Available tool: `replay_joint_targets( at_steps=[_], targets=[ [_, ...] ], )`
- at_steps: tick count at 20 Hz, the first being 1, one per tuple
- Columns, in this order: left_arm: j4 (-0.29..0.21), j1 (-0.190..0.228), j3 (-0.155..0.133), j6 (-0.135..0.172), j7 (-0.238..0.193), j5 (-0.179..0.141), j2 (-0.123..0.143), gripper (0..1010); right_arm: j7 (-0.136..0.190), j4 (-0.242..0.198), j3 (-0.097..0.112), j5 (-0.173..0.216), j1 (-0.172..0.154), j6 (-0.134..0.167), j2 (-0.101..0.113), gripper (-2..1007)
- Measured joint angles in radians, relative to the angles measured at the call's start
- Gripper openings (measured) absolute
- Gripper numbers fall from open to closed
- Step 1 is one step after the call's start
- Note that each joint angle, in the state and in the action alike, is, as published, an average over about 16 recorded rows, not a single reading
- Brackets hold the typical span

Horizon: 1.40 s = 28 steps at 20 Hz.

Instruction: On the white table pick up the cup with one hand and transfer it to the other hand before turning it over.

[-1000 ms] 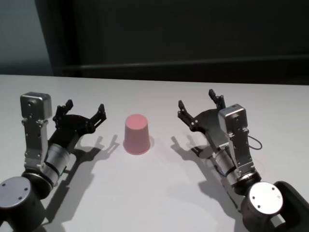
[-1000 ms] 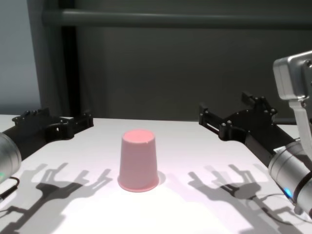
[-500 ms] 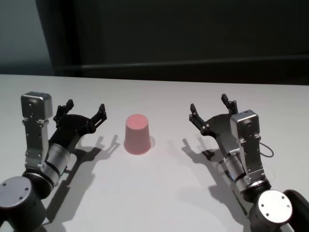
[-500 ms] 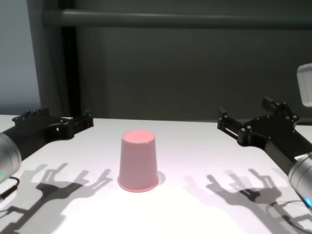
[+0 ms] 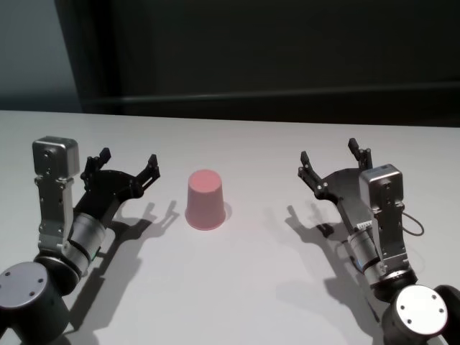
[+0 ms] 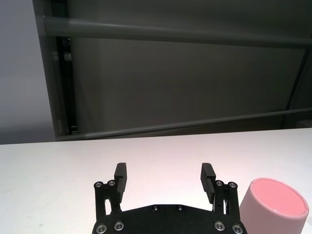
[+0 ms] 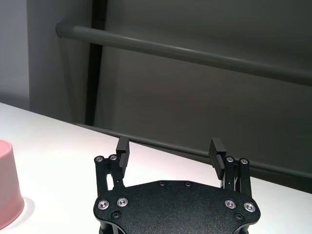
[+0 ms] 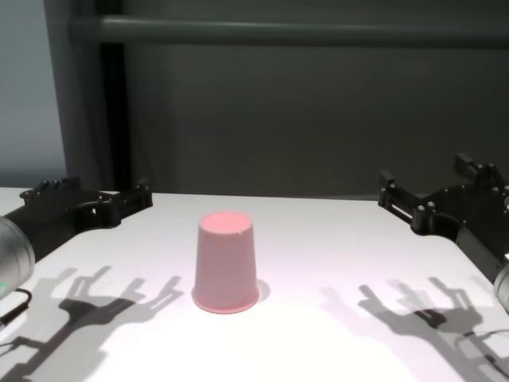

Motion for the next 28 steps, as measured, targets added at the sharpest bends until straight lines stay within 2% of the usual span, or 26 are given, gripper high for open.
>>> replay_joint_targets(
  at_steps=[9,28],
  targets=[
    [0.0,0.0,0.0,0.0,0.0,0.0,0.0,1001,-0.001,-0.01,0.017,-0.003,-0.005,-0.008,-0.004,1002],
    [0.0,0.0,0.0,0.0,0.0,0.0,0.0,1001,0.0,-0.007,0.014,0.0,-0.004,-0.006,-0.004,1002]
  ],
)
